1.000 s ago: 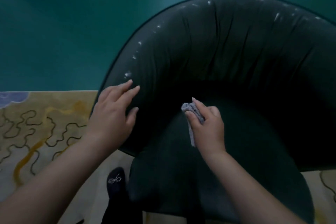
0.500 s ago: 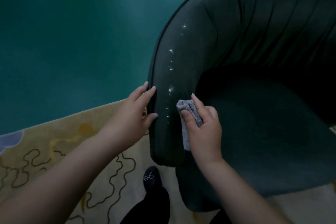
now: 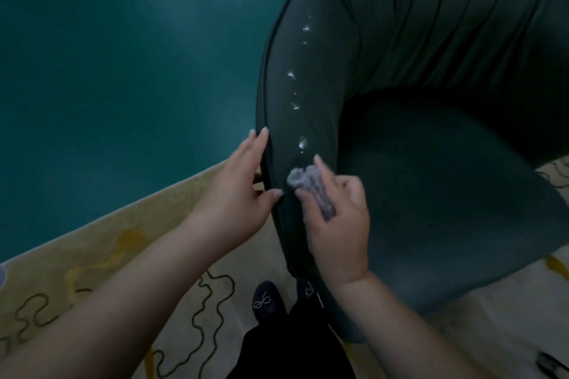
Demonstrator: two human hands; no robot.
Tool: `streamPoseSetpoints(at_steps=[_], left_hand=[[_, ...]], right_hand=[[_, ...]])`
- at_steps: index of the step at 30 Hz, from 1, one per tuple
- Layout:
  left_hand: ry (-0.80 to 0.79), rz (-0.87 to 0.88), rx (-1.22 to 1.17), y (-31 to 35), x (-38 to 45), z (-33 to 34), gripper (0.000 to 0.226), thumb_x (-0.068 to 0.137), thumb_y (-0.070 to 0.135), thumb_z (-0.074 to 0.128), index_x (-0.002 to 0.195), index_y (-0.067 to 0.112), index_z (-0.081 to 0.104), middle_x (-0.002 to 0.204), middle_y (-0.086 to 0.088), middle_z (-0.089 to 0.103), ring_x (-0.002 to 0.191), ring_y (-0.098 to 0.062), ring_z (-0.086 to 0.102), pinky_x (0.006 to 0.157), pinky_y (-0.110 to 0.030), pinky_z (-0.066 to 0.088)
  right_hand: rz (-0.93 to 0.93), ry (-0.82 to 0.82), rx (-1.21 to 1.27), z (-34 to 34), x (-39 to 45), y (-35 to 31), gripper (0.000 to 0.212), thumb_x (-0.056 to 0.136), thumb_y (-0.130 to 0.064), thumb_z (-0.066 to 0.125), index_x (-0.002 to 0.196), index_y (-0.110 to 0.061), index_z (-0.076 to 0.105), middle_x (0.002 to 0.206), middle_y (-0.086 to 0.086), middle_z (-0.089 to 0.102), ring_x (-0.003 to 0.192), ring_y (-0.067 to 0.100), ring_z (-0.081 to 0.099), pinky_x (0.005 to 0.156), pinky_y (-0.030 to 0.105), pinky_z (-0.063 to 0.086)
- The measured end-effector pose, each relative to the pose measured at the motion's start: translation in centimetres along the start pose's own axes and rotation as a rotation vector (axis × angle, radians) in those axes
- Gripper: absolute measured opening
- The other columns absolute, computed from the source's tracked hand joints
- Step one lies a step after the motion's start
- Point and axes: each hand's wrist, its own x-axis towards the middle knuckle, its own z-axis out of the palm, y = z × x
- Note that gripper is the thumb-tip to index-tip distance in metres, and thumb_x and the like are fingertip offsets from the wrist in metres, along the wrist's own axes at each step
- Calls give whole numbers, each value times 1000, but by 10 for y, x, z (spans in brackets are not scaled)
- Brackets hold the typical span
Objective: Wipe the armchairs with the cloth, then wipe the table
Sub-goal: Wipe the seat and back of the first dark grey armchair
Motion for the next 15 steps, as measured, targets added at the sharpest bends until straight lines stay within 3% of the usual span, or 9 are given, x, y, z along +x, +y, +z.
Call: streamPoseSetpoints(at_steps=[2, 6, 10, 15], left_hand=[[0, 3, -21, -3, 2, 0, 95, 83, 19, 71, 150, 41, 7, 158, 18, 10, 129, -7, 44, 101, -31, 46], [28, -19, -116, -6, 6, 4, 97, 81, 21, 74, 149, 44, 8, 153, 22, 22, 107, 11, 53, 81, -12, 51], [67, -19, -65, -6, 19, 4, 99, 78, 33, 75, 150, 40, 8, 154, 20, 21, 132, -4, 39, 102, -35, 46], [67, -20, -111, -4, 33, -1, 102, 75, 34, 77, 150, 41, 8, 152, 26, 19, 129, -5, 41, 99, -34, 48]], right_hand=[[-94, -11, -34, 2, -2, 3, 50, 86, -32, 63, 132, -16, 55, 93, -1, 43, 82, 5, 48, 82, 4, 39], [-128, -8, -104, 16, 63, 1, 50, 86, -21, 68, 132, -11, 54, 95, -1, 41, 80, 3, 44, 78, 0, 36], [-54, -34, -4, 20, 93, 5, 50, 88, -26, 65, 135, -17, 52, 97, -2, 43, 84, -2, 47, 80, -1, 36], [-134, -86, 41, 0, 31, 20, 49, 86, -38, 60, 133, -26, 53, 94, -5, 46, 86, 5, 54, 80, 7, 42]])
